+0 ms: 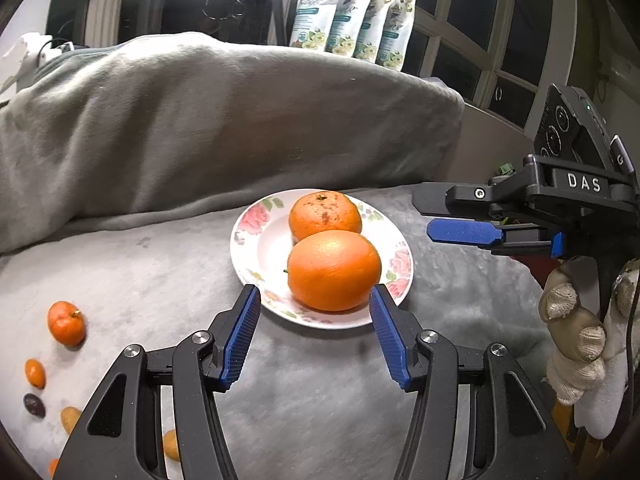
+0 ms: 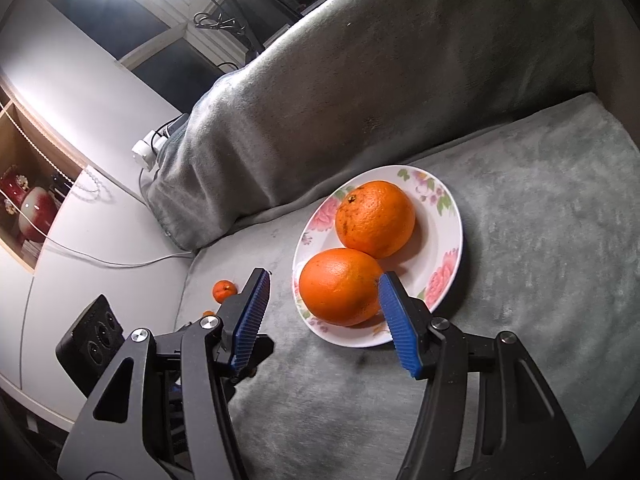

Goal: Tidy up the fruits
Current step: 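Place the orange beside the first on the plate, open left tool, then move the left tool back over the scattered small fruit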

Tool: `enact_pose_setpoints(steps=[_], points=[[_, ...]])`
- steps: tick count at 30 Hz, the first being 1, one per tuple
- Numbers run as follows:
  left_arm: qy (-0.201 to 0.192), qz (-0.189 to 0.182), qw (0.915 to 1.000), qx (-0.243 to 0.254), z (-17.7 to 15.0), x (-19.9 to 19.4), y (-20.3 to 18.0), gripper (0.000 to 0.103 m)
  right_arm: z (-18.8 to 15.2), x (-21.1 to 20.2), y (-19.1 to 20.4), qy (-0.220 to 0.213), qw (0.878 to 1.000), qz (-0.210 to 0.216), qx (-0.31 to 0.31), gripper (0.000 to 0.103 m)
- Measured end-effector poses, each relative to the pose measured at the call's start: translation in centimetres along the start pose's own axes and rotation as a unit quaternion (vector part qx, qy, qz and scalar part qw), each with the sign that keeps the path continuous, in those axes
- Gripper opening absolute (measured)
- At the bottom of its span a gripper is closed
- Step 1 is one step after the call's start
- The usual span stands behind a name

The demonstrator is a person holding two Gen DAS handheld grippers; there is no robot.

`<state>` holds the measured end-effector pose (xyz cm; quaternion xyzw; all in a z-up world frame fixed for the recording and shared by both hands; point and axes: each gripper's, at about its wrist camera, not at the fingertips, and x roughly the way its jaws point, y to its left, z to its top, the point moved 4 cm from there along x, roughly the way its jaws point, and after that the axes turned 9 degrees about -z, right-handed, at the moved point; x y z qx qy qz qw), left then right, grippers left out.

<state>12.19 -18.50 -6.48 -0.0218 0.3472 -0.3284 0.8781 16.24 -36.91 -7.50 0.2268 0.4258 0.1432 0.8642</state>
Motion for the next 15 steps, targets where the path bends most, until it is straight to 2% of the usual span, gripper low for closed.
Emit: enact_pose_setpoints(steps=[7,15], points=[[-0.011,0.01,0.9999,0.0,-0.7,-1.4,0.7,0.057,-0.5,-0.4,0.9,-0.027,0.998,-0.036,-0.034,0.078],[-0.021,0.027,0.9994,-0.01,-1.8,-4.0,2.6,0.058,-1.4,-0.5,2.6,-0.044,0.994,-0.052,-0.083,0.078]])
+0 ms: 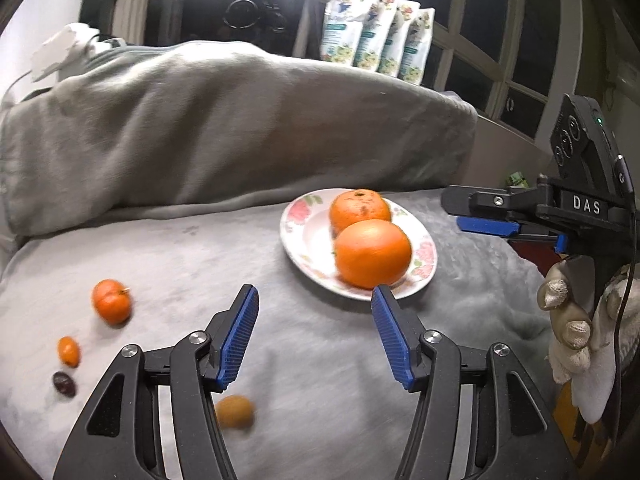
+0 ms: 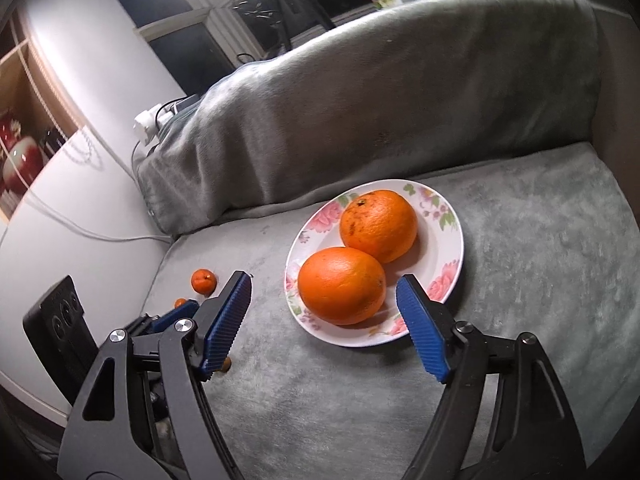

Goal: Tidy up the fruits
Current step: 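Move the left tool back over the scattered small fruit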

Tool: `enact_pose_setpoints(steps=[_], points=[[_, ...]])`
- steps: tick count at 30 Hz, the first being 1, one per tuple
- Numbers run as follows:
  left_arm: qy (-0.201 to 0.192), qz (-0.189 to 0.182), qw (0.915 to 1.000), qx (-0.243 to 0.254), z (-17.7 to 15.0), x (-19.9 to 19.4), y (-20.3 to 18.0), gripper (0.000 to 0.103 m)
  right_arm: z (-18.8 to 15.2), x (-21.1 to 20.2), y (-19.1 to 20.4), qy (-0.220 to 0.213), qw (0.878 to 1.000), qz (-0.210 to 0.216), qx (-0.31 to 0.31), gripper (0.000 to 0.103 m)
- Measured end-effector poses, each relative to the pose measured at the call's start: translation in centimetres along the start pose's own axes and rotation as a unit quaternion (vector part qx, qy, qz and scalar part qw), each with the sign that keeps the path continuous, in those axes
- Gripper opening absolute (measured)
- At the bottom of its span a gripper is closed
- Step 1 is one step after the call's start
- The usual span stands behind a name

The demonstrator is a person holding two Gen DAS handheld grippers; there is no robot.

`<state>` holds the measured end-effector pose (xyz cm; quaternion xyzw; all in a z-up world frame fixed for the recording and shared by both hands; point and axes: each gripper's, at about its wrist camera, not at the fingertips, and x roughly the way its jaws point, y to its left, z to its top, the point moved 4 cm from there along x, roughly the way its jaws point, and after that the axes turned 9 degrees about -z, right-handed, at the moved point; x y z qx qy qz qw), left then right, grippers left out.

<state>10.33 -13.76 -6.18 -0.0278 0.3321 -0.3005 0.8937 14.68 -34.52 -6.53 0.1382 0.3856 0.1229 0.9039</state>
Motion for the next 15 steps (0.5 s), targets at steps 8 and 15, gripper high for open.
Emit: enact_pose_setpoints(steps=[8,15], points=[[-0.009,0.046,0.9985,-0.026,-1.1,-3.2,4.2,0.058,-0.7,0.4,2.5,-0.002,0.999,-0.005,-0.05,0.078],[-0.012,0.084,0.9944,-0.063,-2.7,-6.1,8.4,0.058,-2.1,1.0,5.4,0.011,0.996,0.022,-0.086,0.078]])
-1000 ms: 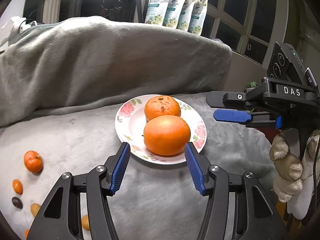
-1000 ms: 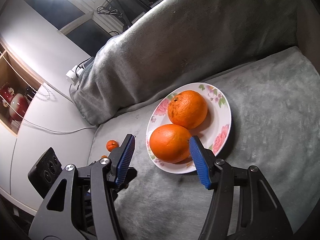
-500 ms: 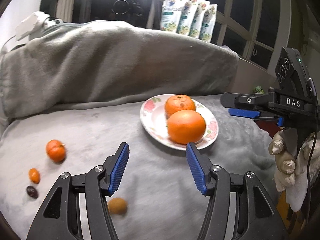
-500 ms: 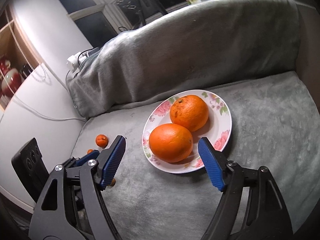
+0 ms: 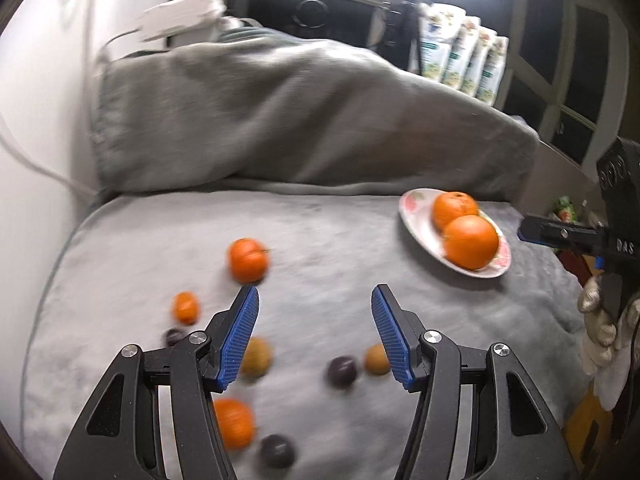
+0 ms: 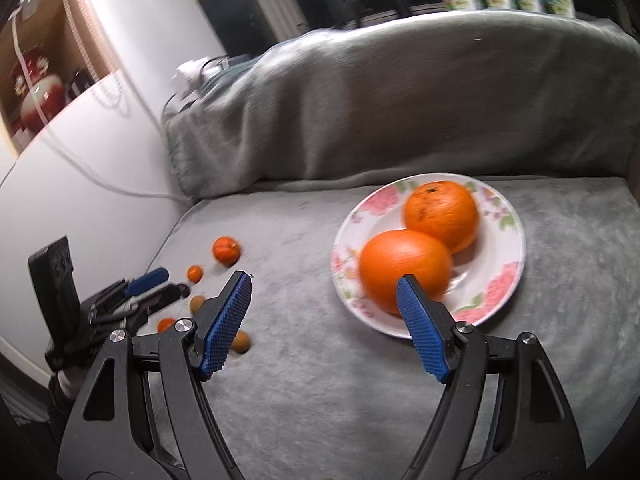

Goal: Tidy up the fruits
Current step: 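Move the left tool back over the scattered small fruit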

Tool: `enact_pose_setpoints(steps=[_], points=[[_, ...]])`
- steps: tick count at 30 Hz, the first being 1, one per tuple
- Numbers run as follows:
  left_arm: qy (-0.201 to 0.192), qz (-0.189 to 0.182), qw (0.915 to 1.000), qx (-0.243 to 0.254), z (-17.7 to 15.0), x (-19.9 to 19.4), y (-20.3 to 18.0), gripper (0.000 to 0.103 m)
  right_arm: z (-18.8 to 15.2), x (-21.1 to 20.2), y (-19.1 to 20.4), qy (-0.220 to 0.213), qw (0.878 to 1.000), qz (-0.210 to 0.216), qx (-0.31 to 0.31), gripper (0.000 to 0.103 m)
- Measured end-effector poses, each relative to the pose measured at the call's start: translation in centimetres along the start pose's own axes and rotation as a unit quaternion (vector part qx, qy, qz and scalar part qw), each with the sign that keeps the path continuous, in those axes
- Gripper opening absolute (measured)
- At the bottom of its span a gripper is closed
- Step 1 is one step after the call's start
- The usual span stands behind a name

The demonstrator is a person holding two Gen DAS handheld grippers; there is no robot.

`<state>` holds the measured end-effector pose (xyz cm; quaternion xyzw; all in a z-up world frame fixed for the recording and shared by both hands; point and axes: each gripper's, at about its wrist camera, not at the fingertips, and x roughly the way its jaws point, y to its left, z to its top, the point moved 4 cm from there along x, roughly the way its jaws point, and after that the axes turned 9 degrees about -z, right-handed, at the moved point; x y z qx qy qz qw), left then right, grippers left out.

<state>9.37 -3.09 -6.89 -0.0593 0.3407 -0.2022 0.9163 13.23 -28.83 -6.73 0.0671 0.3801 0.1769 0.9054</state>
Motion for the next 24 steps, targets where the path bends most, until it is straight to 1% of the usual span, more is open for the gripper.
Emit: enact_pose_setpoints(steps=[7,12,13,16,20,22,24], points=[[0.005,0.018,0.9989,-0.042,-1.3,-1.2,4.4,0.058,-1.5,1.5,3.8,0.022,0.999,0.017,-0.046,0.078],[0.008,0.025,0.9975,-0.066,-2.2,-1.5,6.6,0.053,-2.6,2.5,6.2,0.035,0.995,0.026,-0.084,0.078],[0.009,0.026,0.9972,-0.069,-2.4,-1.5,7.0,0.051,-2.8,2.7,6.7,0.039,0.995,0.027,-0.092,0.077],[0.013,0.024,0.9963,-0.081,-3.0,-1.5,8.0,0.047,-3.3,3.6,7.7,0.054,0.992,0.034,-0.11,0.068],[0.021,0.022,0.9954,-0.09,-3.5,-1.1,8.7,0.042,-4.1,4.9,8.6,0.071,0.989,0.034,-0.125,0.059],[0.027,0.02,0.995,-0.094,-3.7,-0.8,9.1,0.038,-4.5,5.7,8.9,0.083,0.988,0.04,-0.127,0.055],[0.033,0.02,0.9944,-0.099,-3.7,-0.3,9.5,0.038,-4.8,6.4,9.0,0.093,0.987,0.042,-0.128,0.054]])
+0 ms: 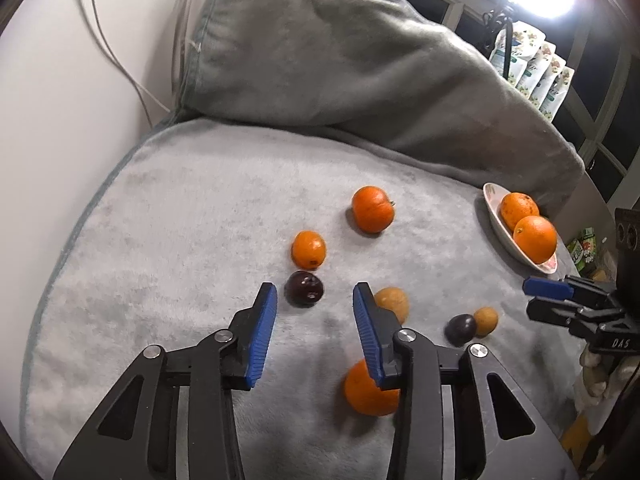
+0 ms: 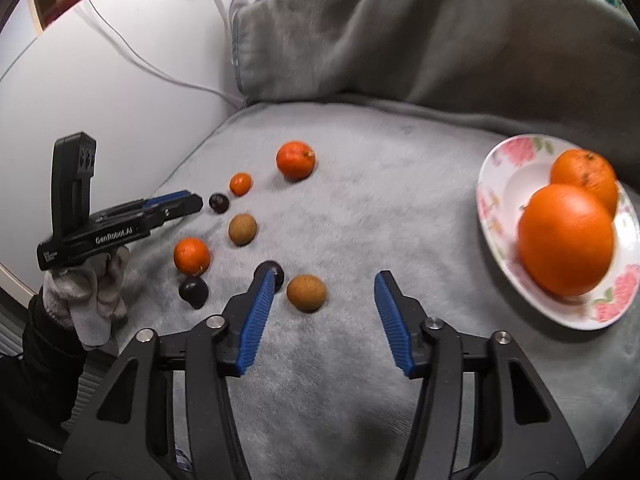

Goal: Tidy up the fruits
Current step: 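Move the left tool back over the scattered small fruit, then close the left tool on the dark plum while the right tool grasps a brown kiwi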

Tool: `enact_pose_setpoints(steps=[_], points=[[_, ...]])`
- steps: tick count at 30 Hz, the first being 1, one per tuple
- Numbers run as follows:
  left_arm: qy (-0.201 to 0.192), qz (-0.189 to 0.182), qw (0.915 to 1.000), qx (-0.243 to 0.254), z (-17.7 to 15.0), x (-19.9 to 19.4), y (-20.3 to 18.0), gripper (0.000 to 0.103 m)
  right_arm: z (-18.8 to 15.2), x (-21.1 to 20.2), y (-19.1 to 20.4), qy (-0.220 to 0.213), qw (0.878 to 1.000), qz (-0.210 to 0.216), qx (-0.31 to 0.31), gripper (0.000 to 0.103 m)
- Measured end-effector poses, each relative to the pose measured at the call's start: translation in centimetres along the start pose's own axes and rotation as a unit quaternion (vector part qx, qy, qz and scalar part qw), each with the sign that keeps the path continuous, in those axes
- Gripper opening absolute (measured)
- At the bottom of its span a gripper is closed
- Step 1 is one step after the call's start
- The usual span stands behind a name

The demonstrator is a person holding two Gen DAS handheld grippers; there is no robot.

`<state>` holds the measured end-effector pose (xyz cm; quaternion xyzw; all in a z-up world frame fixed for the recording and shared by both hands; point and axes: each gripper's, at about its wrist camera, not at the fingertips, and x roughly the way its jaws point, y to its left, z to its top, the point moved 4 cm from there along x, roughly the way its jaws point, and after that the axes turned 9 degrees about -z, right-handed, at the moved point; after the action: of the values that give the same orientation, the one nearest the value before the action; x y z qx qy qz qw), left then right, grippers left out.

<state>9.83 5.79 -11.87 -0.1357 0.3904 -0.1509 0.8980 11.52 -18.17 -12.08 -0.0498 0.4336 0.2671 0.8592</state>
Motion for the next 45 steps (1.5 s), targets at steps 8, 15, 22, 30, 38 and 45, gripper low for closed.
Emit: enact_pose_setpoints(steps=[8,15,22,30,38,45], points=[[0.01,-0.012,0.9998,-0.015,0.4,0.9,1.1,0.037,-0.5,1.9,0.4,0.022,1.0,0.015,0.006,0.05],[0.019,-0.017,0.9995,-0.017,0.4,1.5,1.4,0.037,-0.5,2.9,0.4,0.033,0.999,0.029,0.011,0.046],[0.033,-0.008,0.9994,-0.002,0.2,2.5,1.0,0.037,-0.6,3.9,0.8,0.047,0.998,0.036,0.006,0.041],[0.043,0.003,0.999,0.009,0.2,3.3,1.0,0.035,-0.6,4.1,1.2,0.051,0.998,0.034,-0.002,0.038],[0.04,0.011,0.999,0.013,0.4,3.8,0.8,0.022,-0.7,4.1,1.4,0.053,0.998,0.028,-0.007,0.035],[0.038,0.012,0.9991,0.015,0.4,3.6,0.8,0.022,-0.8,4.2,1.8,0.051,0.998,0.02,-0.017,0.029]])
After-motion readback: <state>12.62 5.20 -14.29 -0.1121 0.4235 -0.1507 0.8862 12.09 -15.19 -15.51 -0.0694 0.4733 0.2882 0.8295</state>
